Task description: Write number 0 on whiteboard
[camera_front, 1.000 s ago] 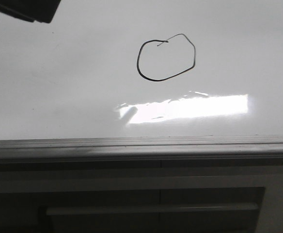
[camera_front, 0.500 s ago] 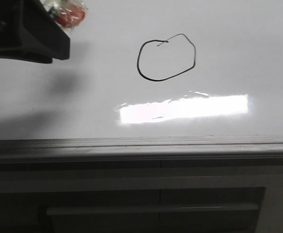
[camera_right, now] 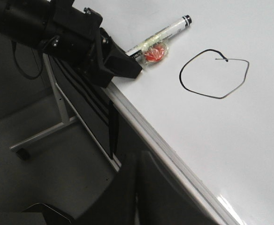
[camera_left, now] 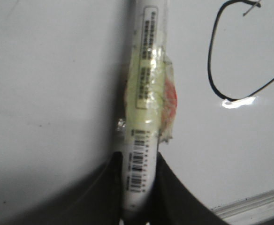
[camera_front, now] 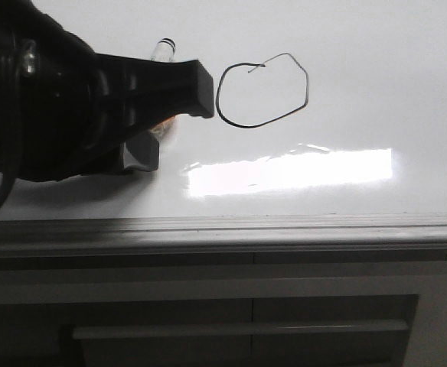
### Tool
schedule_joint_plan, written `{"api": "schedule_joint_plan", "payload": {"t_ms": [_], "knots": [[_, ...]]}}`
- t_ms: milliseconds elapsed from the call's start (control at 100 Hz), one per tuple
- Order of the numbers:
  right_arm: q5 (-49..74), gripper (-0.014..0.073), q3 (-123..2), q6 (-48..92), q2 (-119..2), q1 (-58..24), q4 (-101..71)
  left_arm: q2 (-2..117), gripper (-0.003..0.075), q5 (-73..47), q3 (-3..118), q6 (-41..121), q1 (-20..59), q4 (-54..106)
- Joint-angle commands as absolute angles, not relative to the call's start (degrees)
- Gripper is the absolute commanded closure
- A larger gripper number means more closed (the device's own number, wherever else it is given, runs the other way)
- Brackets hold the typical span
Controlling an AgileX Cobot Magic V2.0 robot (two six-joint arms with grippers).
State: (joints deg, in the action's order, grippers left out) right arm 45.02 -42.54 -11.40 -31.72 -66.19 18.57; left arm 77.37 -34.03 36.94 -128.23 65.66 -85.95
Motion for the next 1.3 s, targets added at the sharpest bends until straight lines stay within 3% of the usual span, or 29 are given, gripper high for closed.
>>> {"api": "schedule_joint_plan", "payload": {"t_ms": [0,120,330,730,970,1290], "knots": [[40.73,0.0661,-43.82,-11.67,-31.78,-65.98,19.51,76.88,0.0740,-39.23,38.38,-131.26,65.49,-88.25],[40.64,0.0661,-43.82,-11.67,-31.78,-65.98,19.43,77.57,0.0740,-42.54,38.38,-135.31,65.07,-88.65],[40.64,0.0661,-43.82,-11.79,-31.78,-65.98,19.43,77.81,0.0740,-35.87,38.38,-135.42,62.75,-90.23],[40.64,0.0661,-43.82,-12.07,-31.78,-65.98,17.81,77.81,0.0734,-34.16,38.38,-135.68,62.72,-90.23],[40.64,0.0661,-43.82,-12.07,-31.78,-65.98,17.69,78.02,0.0588,-34.53,38.38,-135.68,62.72,-90.23],[40.64,0.0661,-43.82,-12.07,-31.78,-65.98,17.69,79.50,0.0570,-34.17,38.38,-135.68,62.72,-90.23]]}}
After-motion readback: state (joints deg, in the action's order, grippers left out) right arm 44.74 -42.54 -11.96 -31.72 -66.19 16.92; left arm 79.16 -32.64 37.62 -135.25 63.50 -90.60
